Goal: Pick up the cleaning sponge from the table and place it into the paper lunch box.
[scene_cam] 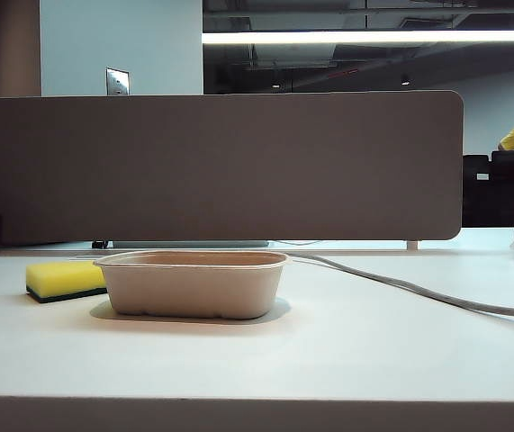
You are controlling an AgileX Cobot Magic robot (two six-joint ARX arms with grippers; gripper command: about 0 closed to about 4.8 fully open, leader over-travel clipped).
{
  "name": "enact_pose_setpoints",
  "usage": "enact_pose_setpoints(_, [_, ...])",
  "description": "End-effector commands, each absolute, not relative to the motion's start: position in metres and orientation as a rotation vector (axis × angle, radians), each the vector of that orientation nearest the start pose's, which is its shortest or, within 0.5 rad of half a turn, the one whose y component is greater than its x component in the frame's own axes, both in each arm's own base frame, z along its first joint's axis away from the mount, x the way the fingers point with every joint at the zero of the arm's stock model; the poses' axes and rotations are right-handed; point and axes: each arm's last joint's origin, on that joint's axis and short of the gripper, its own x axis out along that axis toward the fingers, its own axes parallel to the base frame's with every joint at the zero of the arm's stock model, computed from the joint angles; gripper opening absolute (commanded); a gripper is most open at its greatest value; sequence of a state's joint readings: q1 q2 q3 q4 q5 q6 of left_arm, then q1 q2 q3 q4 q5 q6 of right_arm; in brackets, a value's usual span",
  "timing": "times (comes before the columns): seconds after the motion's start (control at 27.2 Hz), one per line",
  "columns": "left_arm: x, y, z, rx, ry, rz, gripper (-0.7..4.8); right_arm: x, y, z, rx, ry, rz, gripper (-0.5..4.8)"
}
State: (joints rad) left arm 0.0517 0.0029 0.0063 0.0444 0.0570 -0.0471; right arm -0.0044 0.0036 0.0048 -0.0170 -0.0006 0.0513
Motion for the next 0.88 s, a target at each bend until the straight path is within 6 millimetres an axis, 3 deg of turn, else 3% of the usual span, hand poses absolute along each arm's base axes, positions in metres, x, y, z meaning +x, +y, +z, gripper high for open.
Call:
enact_pose_setpoints(0.04, [0.097,0.003,0.171,-0.05,-0.057,-0.006,-0.05,0.098,0.0,0.165,0.052,0.002,-0.004,-0.05])
enact_pose_setpoints(0.33, [0.097,0.003,0.171,-0.05,-0.057,-0.006,-0.05,0.098,0.003,0.165,0.052,0.002,0.029,-0.05])
enact_pose_setpoints(0.66, [0.097,0.003,0.171,-0.061,-0.058,-0.019,-0.05,0.082,0.055,0.164,0.045,0.032,0.591,-0.05])
enact_pose_setpoints(0.81, [0.097,0.002,0.17,-0.363,-0.039,-0.079,-0.05,0.071,0.075,0.156,0.005,0.122,0.813,-0.05])
enact_pose_setpoints(0.88, [0.096,-0.003,0.172,-0.431,-0.011,-0.234,-0.01,0.069,0.079,0.153,-0.011,0.153,0.849,-0.05])
